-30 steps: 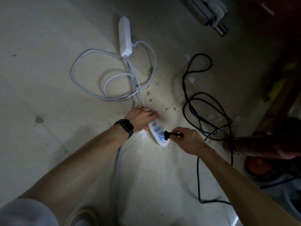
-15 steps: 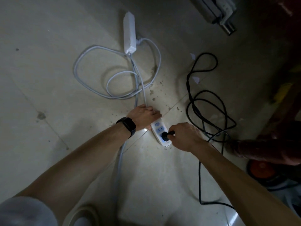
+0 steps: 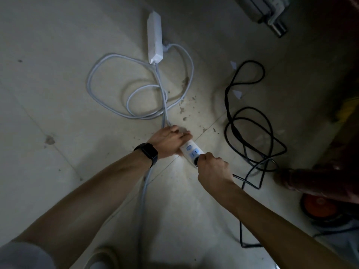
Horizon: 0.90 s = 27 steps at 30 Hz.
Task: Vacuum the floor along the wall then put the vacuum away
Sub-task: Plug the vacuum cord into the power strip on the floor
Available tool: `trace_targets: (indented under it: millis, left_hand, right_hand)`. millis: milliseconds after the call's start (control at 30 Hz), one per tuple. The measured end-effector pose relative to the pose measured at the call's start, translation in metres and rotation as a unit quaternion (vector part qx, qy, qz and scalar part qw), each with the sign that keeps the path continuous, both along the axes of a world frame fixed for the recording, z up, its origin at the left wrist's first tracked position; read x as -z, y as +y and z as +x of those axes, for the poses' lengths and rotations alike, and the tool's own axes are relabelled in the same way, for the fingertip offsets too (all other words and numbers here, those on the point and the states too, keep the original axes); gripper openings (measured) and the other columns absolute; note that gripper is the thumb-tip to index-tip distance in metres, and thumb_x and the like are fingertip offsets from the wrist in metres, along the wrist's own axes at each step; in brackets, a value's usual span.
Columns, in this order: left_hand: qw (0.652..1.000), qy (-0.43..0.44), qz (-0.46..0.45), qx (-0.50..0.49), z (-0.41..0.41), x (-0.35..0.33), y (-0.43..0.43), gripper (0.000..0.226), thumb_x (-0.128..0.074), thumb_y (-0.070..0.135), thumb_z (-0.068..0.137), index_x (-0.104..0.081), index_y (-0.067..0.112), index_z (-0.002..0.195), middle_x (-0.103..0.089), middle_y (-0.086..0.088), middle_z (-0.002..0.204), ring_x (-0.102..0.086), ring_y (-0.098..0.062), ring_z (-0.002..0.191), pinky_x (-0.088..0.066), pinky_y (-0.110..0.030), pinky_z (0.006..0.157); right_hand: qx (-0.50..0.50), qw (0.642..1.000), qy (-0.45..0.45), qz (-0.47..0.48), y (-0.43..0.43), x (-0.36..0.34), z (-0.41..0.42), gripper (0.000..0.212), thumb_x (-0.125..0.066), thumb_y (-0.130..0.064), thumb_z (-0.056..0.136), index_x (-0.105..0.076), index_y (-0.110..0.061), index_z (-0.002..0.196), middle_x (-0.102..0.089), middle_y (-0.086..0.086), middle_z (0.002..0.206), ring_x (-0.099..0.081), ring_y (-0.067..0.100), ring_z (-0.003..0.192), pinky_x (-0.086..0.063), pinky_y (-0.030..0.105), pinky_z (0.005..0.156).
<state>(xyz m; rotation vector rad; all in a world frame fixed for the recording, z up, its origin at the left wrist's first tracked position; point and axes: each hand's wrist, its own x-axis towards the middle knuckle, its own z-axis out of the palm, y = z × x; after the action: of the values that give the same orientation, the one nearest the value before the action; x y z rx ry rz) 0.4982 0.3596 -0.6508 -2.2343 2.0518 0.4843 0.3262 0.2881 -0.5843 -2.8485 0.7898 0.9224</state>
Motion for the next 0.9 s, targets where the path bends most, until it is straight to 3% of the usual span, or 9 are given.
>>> trace_targets:
  millis: [100,167,267,367,533,633,700,767,900]
  left_hand:
    - [1.000,-0.014,0.023,0.001,-0.002,0.001,0.002,0.072,-0.070,0.046,0.086,-0.046,0.014,0.145,-0.050,-0.004,0.149,-0.052,-0.031,0.121,-0.049,-0.042,0.093]
    - [0.999,-0.026,0.021,0.021,-0.002,0.004,0.003,0.076,-0.075,0.048,0.080,-0.050,0.013,0.143,-0.054,-0.004,0.145,-0.055,-0.031,0.118,-0.053,-0.041,0.093]
    - [0.999,-0.038,0.013,0.018,0.001,0.009,0.002,0.083,-0.090,0.054,0.057,-0.068,0.013,0.125,-0.071,-0.002,0.120,-0.067,-0.024,0.092,-0.057,-0.031,0.075]
    - [1.000,-0.030,-0.005,-0.006,-0.003,0.007,-0.006,0.086,-0.098,0.048,0.043,-0.073,0.008,0.115,-0.075,-0.009,0.111,-0.069,-0.025,0.075,-0.056,-0.027,0.065]
    - [0.997,-0.021,0.027,-0.073,-0.005,0.015,-0.015,0.088,-0.098,0.028,0.050,-0.066,0.001,0.127,-0.069,-0.021,0.121,-0.072,-0.033,0.081,-0.060,-0.038,0.059]
    - [0.990,0.004,0.041,-0.132,-0.012,0.004,-0.025,0.077,-0.074,0.021,0.084,-0.039,0.004,0.151,-0.047,-0.019,0.151,-0.062,-0.034,0.116,-0.057,-0.045,0.082]
    - [0.988,-0.010,0.078,-0.132,-0.012,-0.009,-0.029,0.075,-0.047,0.021,0.101,-0.003,0.015,0.161,-0.009,-0.007,0.168,-0.032,-0.028,0.145,-0.036,-0.049,0.111]
    - [0.981,-0.001,0.127,-0.147,-0.010,-0.040,-0.023,0.078,-0.042,0.024,0.103,0.011,0.028,0.159,0.011,0.002,0.168,-0.013,-0.024,0.152,-0.020,-0.050,0.120]
    - [0.975,0.026,0.143,-0.170,-0.022,-0.136,0.017,0.083,-0.049,0.031,0.100,0.009,0.034,0.159,0.001,-0.005,0.168,-0.016,-0.027,0.151,-0.025,-0.048,0.118]
  right_hand:
    - [-0.008,1.000,-0.006,0.009,0.006,0.001,-0.003,0.040,-0.091,-0.016,0.065,-0.069,0.000,0.093,-0.062,0.013,0.079,-0.062,0.025,0.048,-0.047,0.030,0.044]
    - [-0.011,0.999,-0.038,0.000,0.008,0.005,-0.008,0.043,-0.096,-0.014,0.049,-0.070,-0.001,0.081,-0.059,0.011,0.067,-0.055,0.023,0.036,-0.041,0.027,0.036]
    - [0.000,0.999,-0.025,0.031,-0.006,0.007,-0.002,0.033,-0.057,-0.015,0.098,-0.054,-0.001,0.128,-0.058,0.014,0.114,-0.069,0.029,0.083,-0.054,0.038,0.069]
    - [0.006,0.999,-0.044,0.013,-0.028,0.009,0.009,0.032,-0.046,-0.015,0.103,-0.051,-0.005,0.133,-0.057,0.011,0.122,-0.067,0.028,0.097,-0.052,0.037,0.080]
    - [0.017,0.999,-0.045,0.012,-0.049,0.006,0.023,0.031,-0.047,-0.014,0.101,-0.057,-0.009,0.130,-0.060,0.009,0.124,-0.068,0.030,0.102,-0.053,0.036,0.085]
    - [0.021,0.999,-0.044,0.005,-0.057,0.005,0.032,0.032,-0.044,-0.011,0.102,-0.058,-0.011,0.131,-0.060,0.009,0.126,-0.066,0.031,0.108,-0.050,0.036,0.087]
    - [0.030,0.999,-0.023,-0.004,-0.062,0.001,0.036,0.033,-0.042,-0.012,0.103,-0.057,-0.013,0.133,-0.060,0.009,0.128,-0.064,0.030,0.113,-0.047,0.038,0.092]
    - [0.058,0.998,0.003,-0.018,-0.063,-0.012,0.039,0.035,-0.046,-0.021,0.103,-0.054,-0.019,0.137,-0.056,0.008,0.135,-0.055,0.030,0.126,-0.038,0.043,0.104]
    - [0.137,0.989,-0.063,-0.006,-0.033,-0.067,0.015,0.056,-0.060,-0.031,0.091,-0.045,-0.019,0.144,-0.047,0.011,0.142,-0.041,0.033,0.134,-0.032,0.049,0.108]
